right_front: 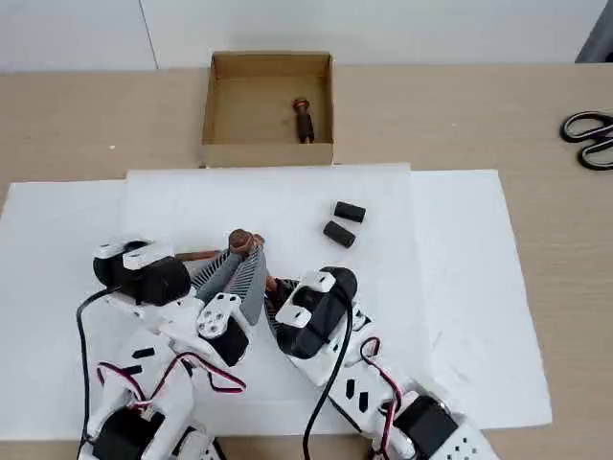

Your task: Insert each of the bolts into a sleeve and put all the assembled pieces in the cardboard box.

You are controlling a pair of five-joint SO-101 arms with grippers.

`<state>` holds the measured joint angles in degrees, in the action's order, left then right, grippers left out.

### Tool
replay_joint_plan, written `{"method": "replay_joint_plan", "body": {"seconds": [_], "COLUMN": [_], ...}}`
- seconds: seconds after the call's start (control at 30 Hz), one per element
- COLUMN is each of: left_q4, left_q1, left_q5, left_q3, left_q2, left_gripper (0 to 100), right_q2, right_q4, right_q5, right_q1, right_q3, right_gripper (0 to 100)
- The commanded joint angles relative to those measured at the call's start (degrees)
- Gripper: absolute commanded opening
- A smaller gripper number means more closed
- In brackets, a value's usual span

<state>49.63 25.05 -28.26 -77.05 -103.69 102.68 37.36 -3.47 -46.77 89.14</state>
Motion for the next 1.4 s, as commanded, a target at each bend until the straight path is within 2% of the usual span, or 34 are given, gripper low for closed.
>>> {"method": "replay_joint_plan", "body": {"seconds": [0.0, 0.3, 0.43, 0.57, 0.73, 0.93, 1.37], "left_q4": [-0.3, 6.7, 11.2, 11.3, 11.1, 11.3, 11.0], "left_q1": [2.6, 6.8, 12.2, 13.3, 13.1, 6.0, -1.8], "left_q5": [0.4, 0.7, 5.4, 8.8, 9.5, 11.3, 17.4], "left_q3": [-0.1, 0.0, 0.1, 0.0, 0.0, 0.1, 8.7], "left_q2": [-0.1, -0.2, -0.3, -0.3, -0.1, 0.0, 0.0], "left_gripper": [0, 0, 0, 1, 3, 20, 19], "right_q2": [1.3, 1.3, 1.3, 1.2, 1.2, 1.2, 1.2], "right_q4": [-3.0, -3.0, -3.0, -3.0, -2.9, -2.6, -2.6], "right_q5": [-1.1, -1.0, -1.0, -1.0, -1.0, -1.0, -1.0], "right_q1": [0.5, 0.5, 0.5, 0.6, 0.6, 0.6, 0.7], "right_q3": [-1.7, -1.6, -1.6, -1.6, -1.4, -1.2, 0.1], "right_gripper": [0.2, 0.2, 0.2, 0.2, 0.2, 0.2, 0.2]}}
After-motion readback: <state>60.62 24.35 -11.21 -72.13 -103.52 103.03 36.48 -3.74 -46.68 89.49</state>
